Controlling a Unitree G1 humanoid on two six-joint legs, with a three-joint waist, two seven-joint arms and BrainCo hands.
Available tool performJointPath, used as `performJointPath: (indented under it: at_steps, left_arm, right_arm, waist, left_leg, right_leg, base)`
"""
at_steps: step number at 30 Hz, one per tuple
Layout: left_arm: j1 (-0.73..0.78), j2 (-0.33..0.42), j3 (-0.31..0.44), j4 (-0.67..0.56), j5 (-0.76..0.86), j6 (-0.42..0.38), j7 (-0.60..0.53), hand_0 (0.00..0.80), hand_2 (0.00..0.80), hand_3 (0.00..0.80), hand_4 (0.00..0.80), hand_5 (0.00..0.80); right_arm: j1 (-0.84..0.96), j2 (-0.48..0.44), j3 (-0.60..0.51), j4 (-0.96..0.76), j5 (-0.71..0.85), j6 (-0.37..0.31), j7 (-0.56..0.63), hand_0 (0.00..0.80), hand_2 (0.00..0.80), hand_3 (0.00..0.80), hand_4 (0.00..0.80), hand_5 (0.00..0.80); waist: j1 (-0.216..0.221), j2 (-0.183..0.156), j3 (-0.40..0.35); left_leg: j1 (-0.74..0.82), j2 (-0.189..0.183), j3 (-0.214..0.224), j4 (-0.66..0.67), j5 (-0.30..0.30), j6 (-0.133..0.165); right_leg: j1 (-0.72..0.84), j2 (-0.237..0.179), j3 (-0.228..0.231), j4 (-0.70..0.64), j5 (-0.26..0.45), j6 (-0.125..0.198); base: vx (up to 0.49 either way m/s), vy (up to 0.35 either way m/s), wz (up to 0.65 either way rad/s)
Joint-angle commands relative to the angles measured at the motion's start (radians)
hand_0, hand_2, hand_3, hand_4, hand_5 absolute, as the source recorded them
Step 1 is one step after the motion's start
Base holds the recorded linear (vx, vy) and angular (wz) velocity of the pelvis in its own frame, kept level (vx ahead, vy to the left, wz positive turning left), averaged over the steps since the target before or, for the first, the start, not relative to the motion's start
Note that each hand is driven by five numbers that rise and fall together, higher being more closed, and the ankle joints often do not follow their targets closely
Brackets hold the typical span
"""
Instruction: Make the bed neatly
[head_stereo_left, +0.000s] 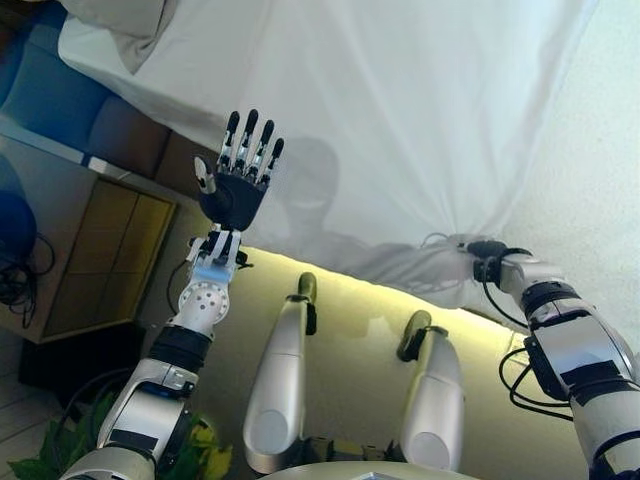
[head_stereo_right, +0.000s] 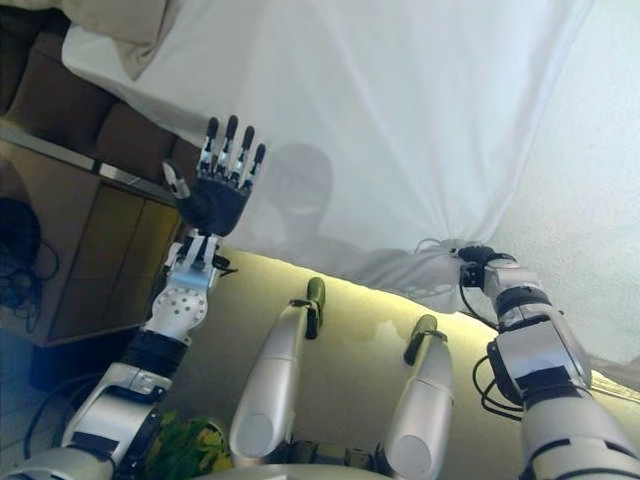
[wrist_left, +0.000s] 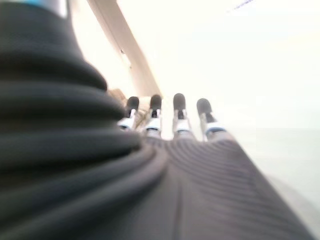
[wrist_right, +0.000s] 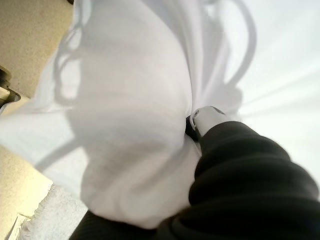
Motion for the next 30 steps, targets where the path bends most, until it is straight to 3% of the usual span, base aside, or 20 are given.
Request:
performJointPath:
  at_steps: [1,6,12,16,20,25,30]
  left_arm:
    - [-0.030,0.001,0.020,-0.055,-0.022,-0.032,-0.023,0.000,0.000,0.000,0.000,0.000]
    - [-0.059,-0.022,0.033,0.028,-0.067,0.000,-0.128,0.000,0.000,0.000,0.000,0.000]
    - [-0.170,-0.038,0.071,0.186,-0.163,0.128,-0.293,0.000,0.000,0.000,0.000,0.000]
    - [-0.260,-0.003,0.088,0.288,-0.200,0.203,-0.346,0.000,0.000,0.000,0.000,0.000]
    - [-0.316,0.037,0.119,0.372,-0.256,0.222,-0.362,0.000,0.000,0.000,0.000,0.000]
    - [-0.367,0.103,0.164,0.476,-0.271,0.202,-0.245,0.000,0.000,0.000,0.000,0.000]
    - [-0.441,0.210,0.212,0.637,-0.334,0.105,0.007,0.000,0.000,0.000,0.000,0.000]
  right_arm:
    - [0.056,-0.089,0.018,0.061,0.058,-0.017,-0.044,0.000,0.000,0.000,0.000,0.000]
    - [0.020,-0.062,0.023,-0.005,0.081,-0.059,-0.043,0.000,0.000,0.000,0.000,0.000]
    - [-0.004,-0.047,0.057,-0.022,0.091,-0.068,0.032,0.000,0.000,0.000,0.000,0.000]
    - [0.028,-0.051,0.059,-0.036,0.090,-0.055,0.127,0.000,0.000,0.000,0.000,0.000]
    - [0.096,-0.063,0.049,-0.040,0.074,-0.067,0.168,0.000,0.000,0.000,0.000,0.000]
    - [0.226,-0.085,-0.009,-0.047,0.080,-0.090,0.191,0.000,0.000,0.000,0.000,0.000]
    - [0.375,-0.095,-0.066,-0.062,0.088,-0.117,0.201,0.000,0.000,0.000,0.000,0.000]
  waist:
    - [-0.004,0.024,0.002]
    - [-0.019,0.019,0.002]
    - [-0.052,0.001,0.002]
    - [-0.086,-0.031,0.002]
    - [-0.114,-0.065,0.002]
    - [-0.143,-0.116,0.002]
    - [-0.168,-0.170,0.002]
  left_leg:
    - [0.073,-0.058,0.083,-0.007,-0.136,0.078]
    - [0.057,-0.051,0.091,-0.002,-0.137,0.076]
    - [0.020,-0.028,0.106,0.021,-0.143,0.072]
    - [-0.014,-0.002,0.110,0.048,-0.151,0.069]
    - [-0.043,0.020,0.110,0.082,-0.166,0.067]
    - [-0.088,0.044,0.094,0.137,-0.188,0.066]
    - [-0.140,0.066,0.077,0.189,-0.203,0.065]
  right_leg:
    - [-0.071,0.065,-0.024,0.044,0.064,-0.073]
    - [-0.093,0.075,-0.015,0.053,0.056,-0.074]
    - [-0.145,0.096,0.009,0.085,0.046,-0.080]
    - [-0.183,0.121,0.030,0.104,0.044,-0.083]
    - [-0.209,0.144,0.043,0.114,0.045,-0.086]
    - [-0.236,0.168,0.047,0.124,0.054,-0.086]
    - [-0.268,0.181,0.038,0.137,0.066,-0.081]
  base:
    - [0.000,0.000,0.00]
    - [-0.013,0.030,-0.06]
    - [-0.013,0.063,-0.13]
    - [-0.006,0.043,-0.16]
    - [0.007,0.013,-0.23]
    - [0.025,-0.008,-0.24]
    - [0.023,-0.034,-0.18]
